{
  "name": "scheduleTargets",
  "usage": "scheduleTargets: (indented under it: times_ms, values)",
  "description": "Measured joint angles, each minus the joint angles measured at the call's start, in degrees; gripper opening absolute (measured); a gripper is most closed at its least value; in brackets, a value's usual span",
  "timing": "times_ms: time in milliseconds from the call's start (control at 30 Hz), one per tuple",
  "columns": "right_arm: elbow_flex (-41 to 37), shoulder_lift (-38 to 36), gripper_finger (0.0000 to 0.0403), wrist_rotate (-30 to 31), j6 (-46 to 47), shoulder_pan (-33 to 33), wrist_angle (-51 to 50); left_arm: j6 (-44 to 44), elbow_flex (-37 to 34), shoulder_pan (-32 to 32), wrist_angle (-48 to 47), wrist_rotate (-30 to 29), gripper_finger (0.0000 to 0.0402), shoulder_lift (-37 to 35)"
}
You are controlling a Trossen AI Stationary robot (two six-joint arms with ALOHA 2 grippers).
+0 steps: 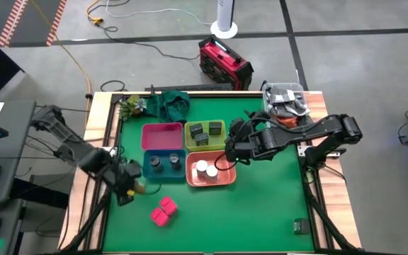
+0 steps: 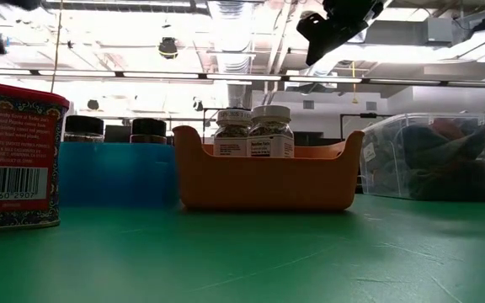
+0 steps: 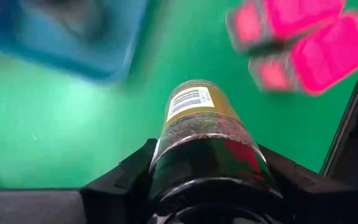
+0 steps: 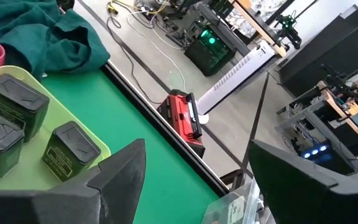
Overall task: Sort spices by type
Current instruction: Put the black seasoning bottle into the blue bin
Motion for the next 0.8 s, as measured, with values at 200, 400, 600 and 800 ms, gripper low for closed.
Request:
scheduleTargets:
  times_ms: [200, 400, 600, 800]
  values:
    - [0.0, 0.0, 0.0317, 0.0, 0.0, 0.0, 0.0, 13.9, 6.6, 11.0, -6.6, -0.8, 0.0197, 3.2]
    - [0.0, 0.0, 0.0317, 0.0, 0.0, 0.0, 0.0, 25.9, 9.2, 19.4, -9.4, 1.1, 0.0198, 7.5]
    - [0.0, 0.0, 0.0317, 0.0, 0.2, 0.1, 0.0, 34.5, 13.7, 24.2, -7.9, 5.1, 0.0198, 10.9]
    - [0.0, 0.0, 0.0317, -0.2, 0.2, 0.2, 0.1, 41.8, 16.0, 29.6, -5.1, 5.1, 0.0198, 13.9]
